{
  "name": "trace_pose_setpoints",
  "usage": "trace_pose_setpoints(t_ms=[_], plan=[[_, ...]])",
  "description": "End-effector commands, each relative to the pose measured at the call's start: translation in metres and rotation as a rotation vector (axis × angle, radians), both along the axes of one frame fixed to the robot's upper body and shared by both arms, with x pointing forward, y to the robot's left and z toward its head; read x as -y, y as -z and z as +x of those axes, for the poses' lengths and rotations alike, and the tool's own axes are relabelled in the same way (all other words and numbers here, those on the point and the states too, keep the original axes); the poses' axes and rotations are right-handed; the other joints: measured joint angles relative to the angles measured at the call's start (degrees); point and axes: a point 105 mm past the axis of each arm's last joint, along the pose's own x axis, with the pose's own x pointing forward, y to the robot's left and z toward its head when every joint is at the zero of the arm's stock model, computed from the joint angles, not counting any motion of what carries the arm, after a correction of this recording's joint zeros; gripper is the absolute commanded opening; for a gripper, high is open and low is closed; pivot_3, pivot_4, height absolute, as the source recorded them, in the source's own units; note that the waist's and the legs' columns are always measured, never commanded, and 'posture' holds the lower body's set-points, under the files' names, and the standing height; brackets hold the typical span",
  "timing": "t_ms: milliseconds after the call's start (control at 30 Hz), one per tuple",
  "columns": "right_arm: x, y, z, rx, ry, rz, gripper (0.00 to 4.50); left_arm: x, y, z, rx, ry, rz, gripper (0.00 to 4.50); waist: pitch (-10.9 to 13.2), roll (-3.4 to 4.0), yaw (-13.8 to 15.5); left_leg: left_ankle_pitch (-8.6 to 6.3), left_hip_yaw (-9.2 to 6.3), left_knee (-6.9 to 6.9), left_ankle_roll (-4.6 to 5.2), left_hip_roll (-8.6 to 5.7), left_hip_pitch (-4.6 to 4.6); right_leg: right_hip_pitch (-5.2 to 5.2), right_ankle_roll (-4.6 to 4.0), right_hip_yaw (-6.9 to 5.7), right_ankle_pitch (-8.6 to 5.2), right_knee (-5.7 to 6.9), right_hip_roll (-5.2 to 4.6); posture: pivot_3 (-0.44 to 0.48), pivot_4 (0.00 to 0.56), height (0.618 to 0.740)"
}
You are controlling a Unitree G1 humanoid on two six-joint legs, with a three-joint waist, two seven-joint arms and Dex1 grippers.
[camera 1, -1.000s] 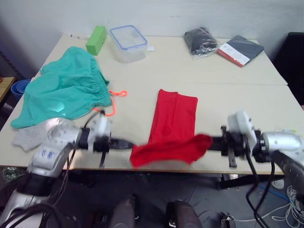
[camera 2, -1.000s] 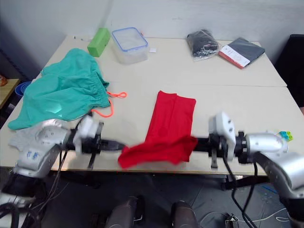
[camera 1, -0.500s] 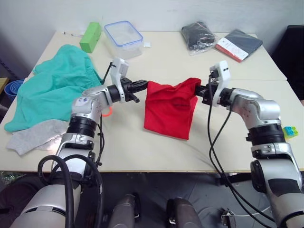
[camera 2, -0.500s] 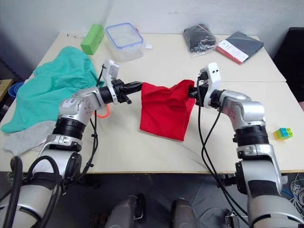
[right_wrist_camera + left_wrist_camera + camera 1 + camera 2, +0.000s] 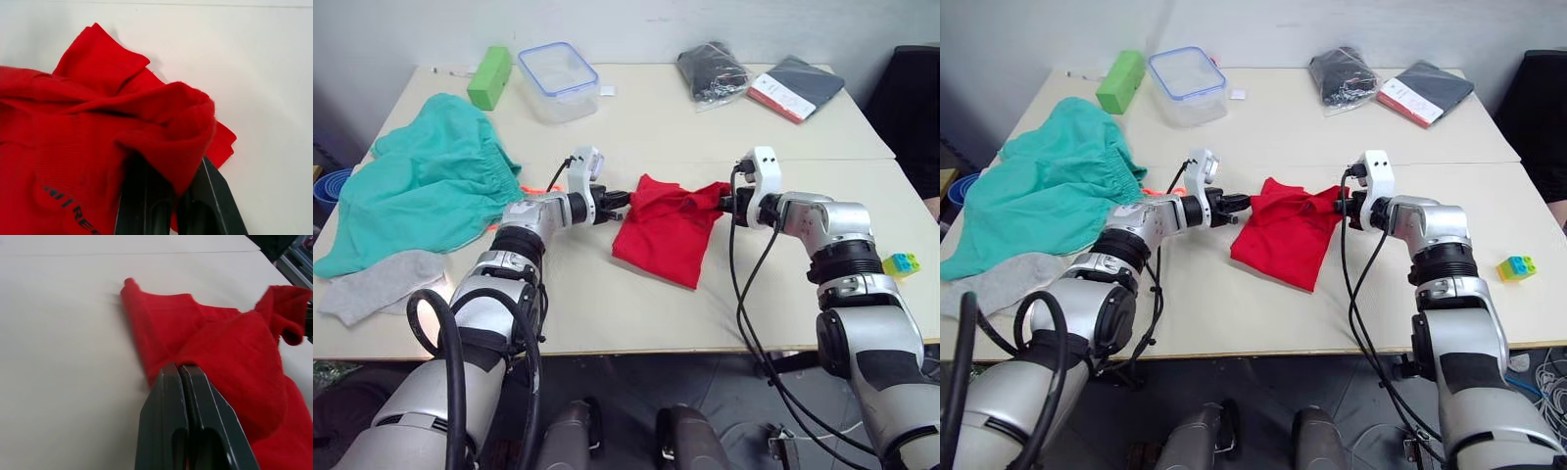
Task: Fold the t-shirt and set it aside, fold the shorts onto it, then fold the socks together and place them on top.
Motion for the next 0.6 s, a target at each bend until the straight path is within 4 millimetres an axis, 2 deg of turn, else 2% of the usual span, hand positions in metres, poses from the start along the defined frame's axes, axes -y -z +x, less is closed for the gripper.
trace_pose_setpoints(t_ms=[33, 167, 300, 333, 433, 500, 600], plan=[[0.005, -0.019, 0.003, 0.047, 0.02, 0.037, 1.4, -0.002, -0.02, 0.006, 0.024, -0.038, -0.053, 0.61, 0.0, 0.0, 0.0, 0.0, 0.01, 0.0, 0.0, 0.0, 0.0, -0.03, 0.0, 0.02, 0.0, 0.0, -0.01, 0.0, 0.15, 0.74], [0.01, -0.027, 0.0, 0.062, 0.025, 0.057, 2.87, -0.006, -0.027, 0.005, 0.016, -0.028, -0.088, 1.93, 0.0, 0.0, 0.1, 0.0, 0.02, 0.01, 0.0, -0.02, -0.01, -0.04, 0.0, 0.02, 0.0, 0.0, -0.02, 0.0, 0.15, 0.74], [0.027, -0.04, -0.005, 0.099, 0.044, 0.036, 4.28, -0.024, -0.046, 0.009, 0.034, -0.071, -0.139, 3.25, 0.0, 0.0, 0.2, 0.0, 0.04, 0.01, 0.0, -0.02, -0.05, -0.1, 0.0, 0.04, 0.0, 0.02, -0.02, 0.0, 0.15, 0.74], [0.032, -0.043, -0.008, 0.113, 0.043, 0.008, 4.5, -0.03, -0.052, 0.01, 0.05, -0.081, -0.141, 3.57, 0.0, 0.0, 0.2, 0.0, 0.04, 0.01, 0.0, -0.02, -0.06, -0.11, 0.0, 0.04, 0.0, 0.01, -0.02, 0.0, 0.15, 0.74], [0.041, -0.048, -0.023, 0.173, -0.017, -0.127, 4.5, -0.045, -0.07, 0.008, 0.097, -0.075, -0.138, 4.49, 0.0, 0.0, 0.3, -0.01, 0.04, -0.01, -0.02, -0.02, -0.06, -0.12, 0.0, 0.04, 0.0, -0.01, -0.02, 0.0, 0.15, 0.74], [0.044, -0.055, -0.035, 0.249, -0.07, -0.217, 4.5, -0.054, -0.081, 0.005, 0.169, -0.04, -0.086, 4.49, 0.0, 0.0, 0.3, -0.02, 0.04, -0.02, -0.03, -0.02, -0.06, -0.14, 0.0, 0.04, 0.0, -0.02, -0.01, 0.0, 0.15, 0.74], [0.033, -0.064, -0.059, 0.376, -0.197, -0.323, 4.5, -0.05, -0.087, -0.017, 0.399, 0.176, 0.139, 4.49, 0.0, -0.01, 0.4, -0.03, 0.11, -0.04, -0.06, -0.03, -0.06, -0.16, 0.0, 0.05, 0.0, -0.04, 0.0, 0.0, 0.15, 0.74]])
